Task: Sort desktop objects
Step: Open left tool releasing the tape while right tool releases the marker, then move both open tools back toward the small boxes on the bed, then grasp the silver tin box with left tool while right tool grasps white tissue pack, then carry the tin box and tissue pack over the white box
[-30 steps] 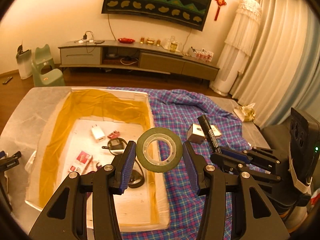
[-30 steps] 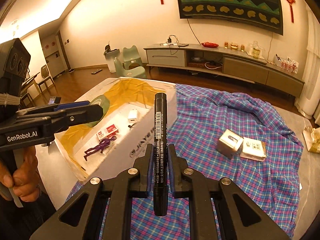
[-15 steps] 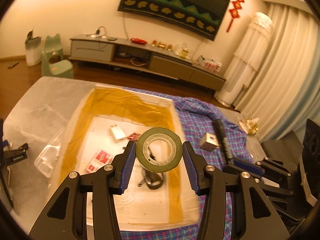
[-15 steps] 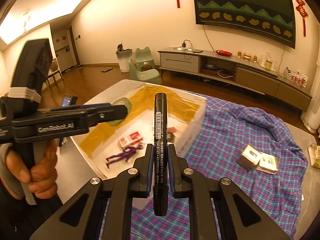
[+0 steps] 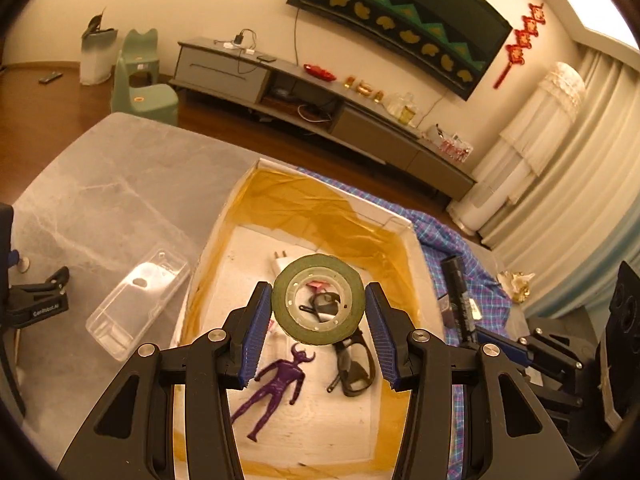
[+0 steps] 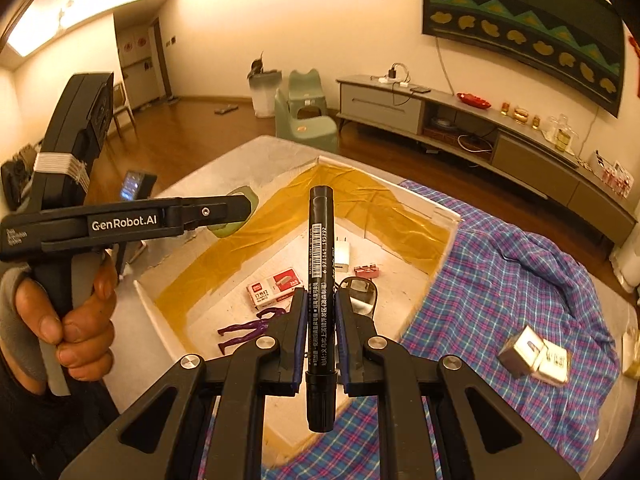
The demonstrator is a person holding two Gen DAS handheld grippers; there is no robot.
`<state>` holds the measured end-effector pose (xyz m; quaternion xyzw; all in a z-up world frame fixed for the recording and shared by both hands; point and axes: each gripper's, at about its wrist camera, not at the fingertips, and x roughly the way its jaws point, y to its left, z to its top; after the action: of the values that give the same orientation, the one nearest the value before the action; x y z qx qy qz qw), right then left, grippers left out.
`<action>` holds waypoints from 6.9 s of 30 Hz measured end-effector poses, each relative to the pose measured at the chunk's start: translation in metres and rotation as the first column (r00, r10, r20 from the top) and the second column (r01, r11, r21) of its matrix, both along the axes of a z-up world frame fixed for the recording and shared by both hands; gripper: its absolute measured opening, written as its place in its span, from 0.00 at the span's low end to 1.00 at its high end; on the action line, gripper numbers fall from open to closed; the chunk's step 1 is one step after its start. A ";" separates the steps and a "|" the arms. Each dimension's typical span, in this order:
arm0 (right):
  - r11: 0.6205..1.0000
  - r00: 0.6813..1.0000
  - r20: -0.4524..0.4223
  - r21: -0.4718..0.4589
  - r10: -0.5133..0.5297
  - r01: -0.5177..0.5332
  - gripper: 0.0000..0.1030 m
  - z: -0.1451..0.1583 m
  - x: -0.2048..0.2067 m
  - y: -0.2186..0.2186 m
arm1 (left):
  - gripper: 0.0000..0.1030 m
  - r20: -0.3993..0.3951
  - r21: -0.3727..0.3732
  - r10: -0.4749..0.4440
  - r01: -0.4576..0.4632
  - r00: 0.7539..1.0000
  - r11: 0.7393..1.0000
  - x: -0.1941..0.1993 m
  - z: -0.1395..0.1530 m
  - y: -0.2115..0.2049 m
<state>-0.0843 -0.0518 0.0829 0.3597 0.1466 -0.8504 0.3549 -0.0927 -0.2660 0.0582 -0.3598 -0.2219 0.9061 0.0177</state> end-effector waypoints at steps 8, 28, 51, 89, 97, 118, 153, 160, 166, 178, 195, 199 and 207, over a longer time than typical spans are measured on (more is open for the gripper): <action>0.990 1.000 0.002 0.142 0.026 -0.026 0.14 -0.015 -0.040 -0.033 | 0.48 0.057 -0.061 -0.004 0.008 0.998 0.998 -0.019 -0.010 -0.007; 0.928 0.996 0.092 0.372 0.004 -0.038 0.14 -0.085 -0.134 -0.068 | 0.48 0.242 0.003 0.033 -0.034 0.970 0.999 -0.073 -0.042 -0.013; 0.933 0.996 0.086 0.355 0.025 -0.054 0.35 -0.079 -0.128 -0.065 | 0.50 0.264 -0.004 0.057 -0.058 0.963 0.998 -0.079 -0.040 -0.010; 0.999 0.999 -0.009 0.035 0.034 -0.034 0.44 -0.008 0.021 0.028 | 0.50 0.067 -0.303 -0.142 0.156 0.988 0.940 0.039 0.048 0.083; 0.992 0.999 0.046 -0.123 0.015 -0.009 0.44 -0.003 0.023 0.069 | 0.50 -0.029 -0.296 -0.225 0.207 0.974 0.932 0.051 0.063 0.119; 0.926 0.920 0.106 0.009 -0.376 0.378 0.68 -0.080 -0.115 0.255 | 0.50 0.143 -0.278 -0.422 0.446 0.895 0.851 -0.034 -0.005 0.275; 0.923 0.910 0.155 0.053 -0.384 0.381 0.74 -0.146 -0.186 0.270 | 0.55 0.213 -0.287 -0.319 0.371 0.924 0.883 -0.152 -0.078 0.331; 0.924 0.911 0.155 0.048 -0.383 0.380 0.74 -0.144 -0.184 0.270 | 0.55 0.225 -0.266 -0.334 0.387 0.915 0.883 -0.148 -0.082 0.334; 0.920 0.905 0.164 0.048 -0.391 0.389 0.74 -0.145 -0.183 0.278 | 0.55 0.247 -0.294 -0.334 0.398 0.910 0.869 -0.153 -0.091 0.341; 0.926 0.911 0.168 0.048 -0.378 0.375 0.74 -0.141 -0.174 0.285 | 0.51 0.213 -0.288 -0.326 0.378 0.921 0.880 -0.148 -0.088 0.334; 0.957 0.957 0.018 0.002 -0.290 0.290 0.74 -0.079 -0.098 0.254 | 0.51 0.099 -0.380 -0.256 0.274 0.962 0.884 -0.058 -0.019 0.303; 0.963 0.963 -0.011 -0.017 -0.268 0.268 0.74 -0.065 -0.077 0.245 | 0.51 0.082 -0.392 -0.239 0.251 0.968 0.885 -0.035 -0.008 0.293; 0.975 0.975 -0.045 -0.043 -0.218 0.216 0.74 -0.049 -0.037 0.215 | 0.51 0.046 -0.404 -0.205 0.206 0.978 0.891 0.010 0.015 0.268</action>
<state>-0.1211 0.1635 0.0338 0.3456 0.0989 -0.8953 0.2631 -0.0828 0.0023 0.0737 -0.3778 0.0104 0.9250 0.0378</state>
